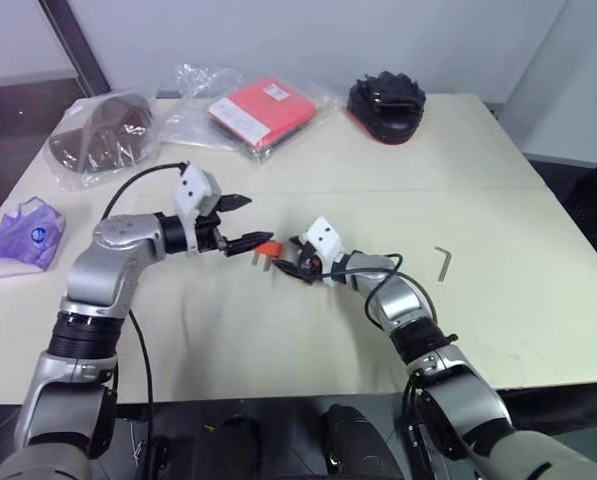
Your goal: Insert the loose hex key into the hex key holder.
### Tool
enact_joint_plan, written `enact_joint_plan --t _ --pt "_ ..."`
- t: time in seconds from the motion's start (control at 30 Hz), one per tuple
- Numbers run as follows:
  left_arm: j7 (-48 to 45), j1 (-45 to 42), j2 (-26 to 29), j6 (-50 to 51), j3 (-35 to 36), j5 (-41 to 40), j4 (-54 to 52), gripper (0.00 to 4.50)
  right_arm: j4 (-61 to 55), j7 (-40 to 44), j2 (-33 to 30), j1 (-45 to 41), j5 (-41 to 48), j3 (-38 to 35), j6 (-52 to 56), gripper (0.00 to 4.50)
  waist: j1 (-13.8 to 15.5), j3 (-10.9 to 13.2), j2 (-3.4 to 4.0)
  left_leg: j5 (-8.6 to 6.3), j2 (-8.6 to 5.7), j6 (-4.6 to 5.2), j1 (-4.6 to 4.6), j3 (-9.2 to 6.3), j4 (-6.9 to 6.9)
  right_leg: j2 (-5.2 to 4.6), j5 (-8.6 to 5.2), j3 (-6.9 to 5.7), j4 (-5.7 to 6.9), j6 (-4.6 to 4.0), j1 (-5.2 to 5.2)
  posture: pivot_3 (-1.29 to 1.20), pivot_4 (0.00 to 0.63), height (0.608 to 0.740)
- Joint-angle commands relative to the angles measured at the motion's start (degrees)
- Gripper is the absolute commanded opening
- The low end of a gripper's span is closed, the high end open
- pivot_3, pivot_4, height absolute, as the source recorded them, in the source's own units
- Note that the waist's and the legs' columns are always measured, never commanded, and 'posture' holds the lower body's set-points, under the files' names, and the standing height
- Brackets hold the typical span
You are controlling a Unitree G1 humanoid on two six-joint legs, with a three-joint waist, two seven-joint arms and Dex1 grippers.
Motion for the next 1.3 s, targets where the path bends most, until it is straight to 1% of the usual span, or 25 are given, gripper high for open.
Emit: enact_joint_plan --t 0.03,0.57,0.6,0.63,0.73,0.77,0.9,1.0,1.13,1.23,1.3 --pt "-0.05 -0.04 0.77 -0.02 1.75 -1.02 -1.82 4.5 1.18 1.04 1.45 -0.13 -0.73 1.94 0.38 3.32 0.01 0.0 0.0 0.0 0.0 0.0 0.0 0.0 0.0 0.0 0.0 0.0 0.0 0.0 0.0 0.0 0.15 0.74" --pt "0.68 1.07 1.12 0.24 2.64 -0.98 -2.95 4.5 5.94 2.3 2.44 -1.97 -1.36 1.42 -1.04 3.32 -0.01 0.0 0.0 0.0 0.0 0.0 0.01 0.0 -0.02 -0.01 0.0 0.01 0.0 0.0 -0.01 0.0 0.15 0.74" --pt "0.77 1.18 1.17 0.29 2.72 -1.05 -3.1 4.5 6.12 2.32 2.46 -1.96 -1.34 1.38 -1.12 2.82 -0.01 0.0 0.0 0.0 0.0 0.0 0.01 0.0 -0.02 -0.01 0.0 0.01 0.01 0.0 -0.01 0.0 0.15 0.74" --pt "0.85 1.3 1.22 0.3 2.74 -1.09 -3.25 4.5 6.28 2.28 2.46 -1.93 -1.37 1.34 -1.22 2.57 0.02 0.0 0.0 0.0 0.0 0.0 0.01 0.0 -0.02 -0.01 0.0 0.01 0.01 0.0 -0.01 0.0 0.15 0.74" --pt "1.03 1.58 1.28 0.39 2.76 -1.16 -3.6 4.5 6.45 2.19 2.39 -1.71 -1.35 1.18 -1.06 1.12 0.06 0.0 0.0 0.0 0.0 0.0 0.01 0.0 -0.02 -0.03 0.0 0.01 0.01 0.0 0.0 0.0 0.15 0.74" --pt "1.11 1.59 1.26 0.38 2.8 -1.14 -3.63 4.5 6.38 2.3 2.27 -1.57 -1.46 1.27 -1.1 0.97 0.06 0.0 0.0 0.0 0.0 0.0 0.01 0.0 -0.02 -0.03 0.0 0.01 0.01 0.0 0.0 0.0 0.15 0.74" --pt "1.02 1.51 1.22 0.27 2.77 -1.36 -3.23 4.5 5.6 0.93 1.93 -1.29 -2.14 1.2 -1.92 0.98 0.07 0.0 0.0 0.0 0.0 0.0 0.01 0.0 -0.02 -0.03 0.0 0.0 0.01 0.0 0.0 0.0 0.15 0.74" --pt "0.65 0.82 0.75 -0.12 2.24 -1.35 -2.24 4.5 2.75 -1.3 0.04 -0.42 -4.52 2.04 -5.38 0.98 0.12 0.0 0.0 0.0 0.0 0.0 0.01 0.0 -0.02 -0.03 0.0 0.0 0.01 0.0 0.0 0.0 0.15 0.74" --pt "-0.34 -1.51 -0.44 -1.06 1.44 -1.27 0.22 4.5 -3.44 -5.65 -6.23 0.3 -11.83 4.51 -10.36 0.98 0.77 0.02 0.03 0.0 -0.05 0.0 -0.05 -0.01 -0.01 -0.1 -0.01 -0.02 0.0 0.01 -0.02 0.0 0.15 0.74" --pt "-1.43 -3.51 -1.81 -2.46 0.6 -0.96 2.65 4.5 -7.72 -7.31 -11.49 0.04 -16.42 5.72 -13.24 0.98 1.64 0.02 0.03 0.0 -0.1 0.0 -0.14 0.01 0.06 -0.15 -0.01 -0.03 -0.05 0.02 -0.04 0.0 0.15 0.74" --pt "-2.18 -5.05 -3.1 -3.38 -0.08 -0.94 4.46 4.5 -10.98 -7.82 -15.77 -0.14 -19.79 6.74 -17.06 0.98 2.01 0.02 0.03 0.0 -0.13 -0.01 -0.19 0.03 0.07 -0.17 -0.01 -0.06 -0.1 0.02 -0.04 0.0 0.15 0.74"
